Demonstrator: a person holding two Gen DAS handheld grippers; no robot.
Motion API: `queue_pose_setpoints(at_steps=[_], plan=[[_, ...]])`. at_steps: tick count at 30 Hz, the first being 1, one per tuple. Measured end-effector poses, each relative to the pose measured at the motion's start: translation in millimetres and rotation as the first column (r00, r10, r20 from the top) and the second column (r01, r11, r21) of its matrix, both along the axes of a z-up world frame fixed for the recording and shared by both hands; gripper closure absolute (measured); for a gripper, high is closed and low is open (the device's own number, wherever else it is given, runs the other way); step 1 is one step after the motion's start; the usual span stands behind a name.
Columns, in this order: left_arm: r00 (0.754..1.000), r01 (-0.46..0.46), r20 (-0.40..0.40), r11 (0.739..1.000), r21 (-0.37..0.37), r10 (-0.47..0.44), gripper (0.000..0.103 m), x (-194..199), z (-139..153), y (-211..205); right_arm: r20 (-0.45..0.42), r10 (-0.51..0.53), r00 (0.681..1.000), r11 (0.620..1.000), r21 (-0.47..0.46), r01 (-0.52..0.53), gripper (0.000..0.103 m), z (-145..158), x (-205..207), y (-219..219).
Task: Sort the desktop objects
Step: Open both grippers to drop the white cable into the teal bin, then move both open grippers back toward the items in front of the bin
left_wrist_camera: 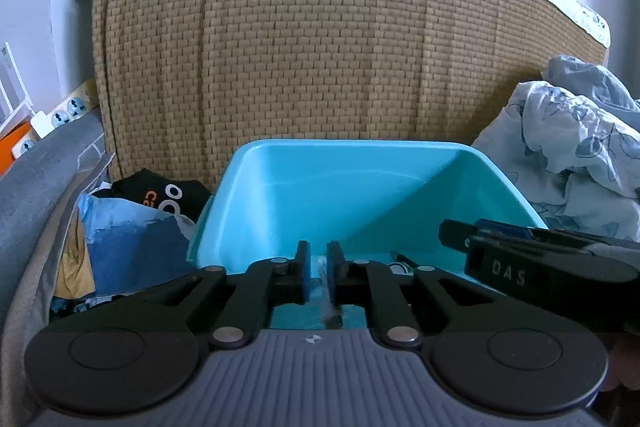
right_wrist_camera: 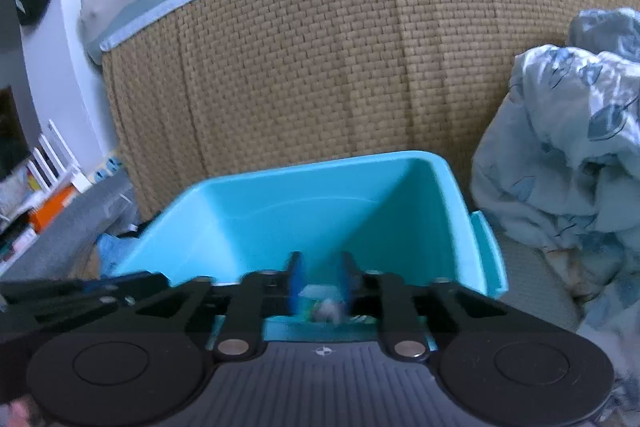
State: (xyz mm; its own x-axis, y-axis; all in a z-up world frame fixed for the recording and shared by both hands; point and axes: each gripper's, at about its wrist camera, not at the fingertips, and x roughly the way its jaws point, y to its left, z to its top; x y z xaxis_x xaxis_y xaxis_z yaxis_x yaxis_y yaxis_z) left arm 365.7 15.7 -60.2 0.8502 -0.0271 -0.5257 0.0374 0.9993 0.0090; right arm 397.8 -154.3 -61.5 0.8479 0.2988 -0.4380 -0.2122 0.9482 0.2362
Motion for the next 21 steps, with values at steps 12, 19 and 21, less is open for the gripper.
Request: queue_pose_setpoints(at_steps=[12,19,21], plan=[[0.999,-0.038,0.028,0.999,0.017,0.038,0.055,-10.9,8.2,6.2,0.050,-0.019,0.999,0.997,0.073,0.016,0.054,7.7,-9.1,-13.9],[0.999,-0.041,0.032,0.999,0.009,0.040,0.053,-22.1,13.0,7.8,0.045,-0.046,0.998,0.996,0.077,0.042,0.053,17.4,-16.8,-26.4],[0.999,-0.038,0.035,0.999,0.007,0.037,0.053,-26.8,14.8,6.7,0.043,-0.041,0.998,0.997,0.069,0.038,0.053,19.0,-20.4,-26.3]])
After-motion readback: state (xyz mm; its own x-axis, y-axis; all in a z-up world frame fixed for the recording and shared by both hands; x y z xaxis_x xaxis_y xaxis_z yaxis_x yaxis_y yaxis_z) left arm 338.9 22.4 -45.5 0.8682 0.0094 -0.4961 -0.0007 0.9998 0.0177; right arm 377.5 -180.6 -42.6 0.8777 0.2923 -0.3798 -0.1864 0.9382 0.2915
